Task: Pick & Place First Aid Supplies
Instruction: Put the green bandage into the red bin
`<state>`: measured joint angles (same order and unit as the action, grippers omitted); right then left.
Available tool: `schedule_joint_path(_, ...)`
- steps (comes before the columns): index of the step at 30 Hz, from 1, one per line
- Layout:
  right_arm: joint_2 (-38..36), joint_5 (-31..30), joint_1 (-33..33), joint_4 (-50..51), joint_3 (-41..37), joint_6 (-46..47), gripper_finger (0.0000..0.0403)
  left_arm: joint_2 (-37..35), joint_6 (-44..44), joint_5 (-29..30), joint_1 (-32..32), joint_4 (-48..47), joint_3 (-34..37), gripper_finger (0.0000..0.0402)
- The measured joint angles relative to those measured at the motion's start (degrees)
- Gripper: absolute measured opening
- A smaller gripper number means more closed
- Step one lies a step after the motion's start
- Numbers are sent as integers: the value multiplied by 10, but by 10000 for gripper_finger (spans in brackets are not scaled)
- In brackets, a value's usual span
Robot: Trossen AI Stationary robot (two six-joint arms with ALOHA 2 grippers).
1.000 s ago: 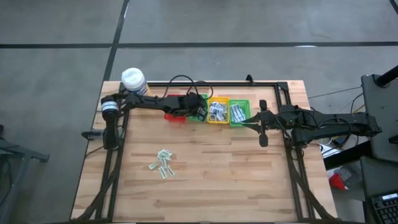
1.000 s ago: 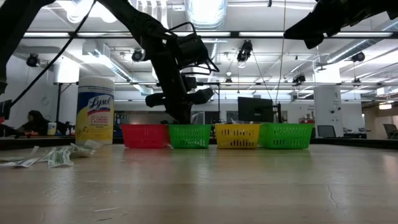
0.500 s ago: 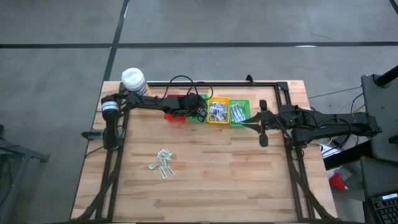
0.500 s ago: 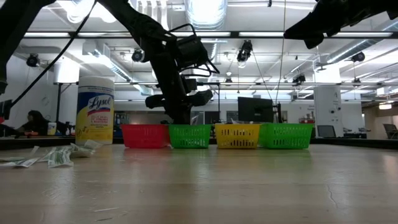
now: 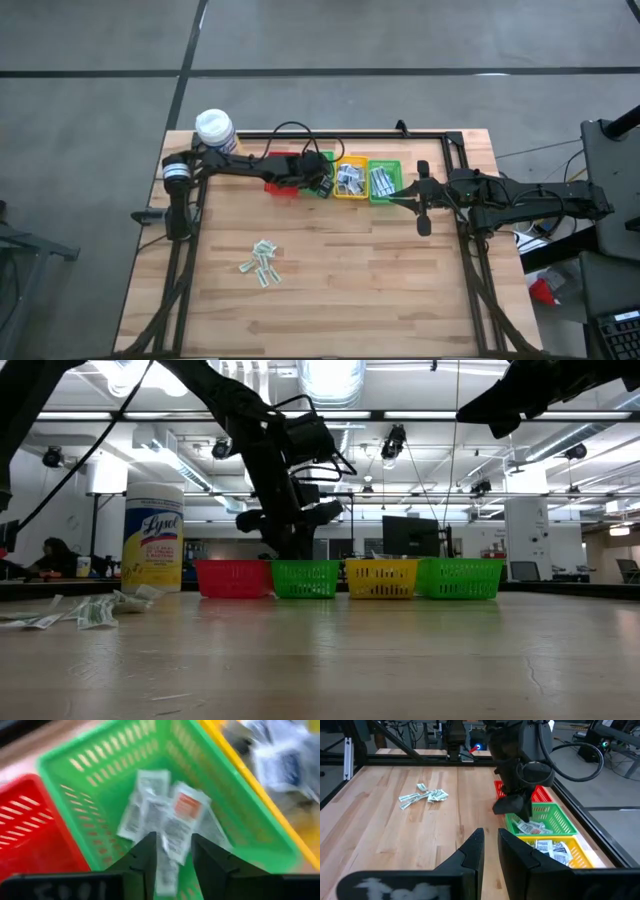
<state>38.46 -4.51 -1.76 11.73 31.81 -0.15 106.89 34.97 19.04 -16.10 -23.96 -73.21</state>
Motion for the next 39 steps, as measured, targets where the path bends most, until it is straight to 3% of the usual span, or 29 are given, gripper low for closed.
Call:
schedule_joint_path(9, 0, 0, 0, 0, 0, 0, 52, -64, -57, -136, 24, -143, -29, 124)
schedule_joint_path(15, 0, 0, 0, 0, 0, 0, 52, -112, -39, -140, 89, -250, -21, 124)
schedule_joint_path(21, 0, 0, 0, 0, 0, 1, 52, -132, -27, -140, 168, -290, -14, 124)
schedule_joint_path(32, 0, 0, 0, 0, 0, 0, 52, -131, -196, -137, 319, -291, 1, 124)
schedule_joint_path(39, 0, 0, 0, 0, 0, 0, 52, -131, -279, -121, 378, -256, 47, 124)
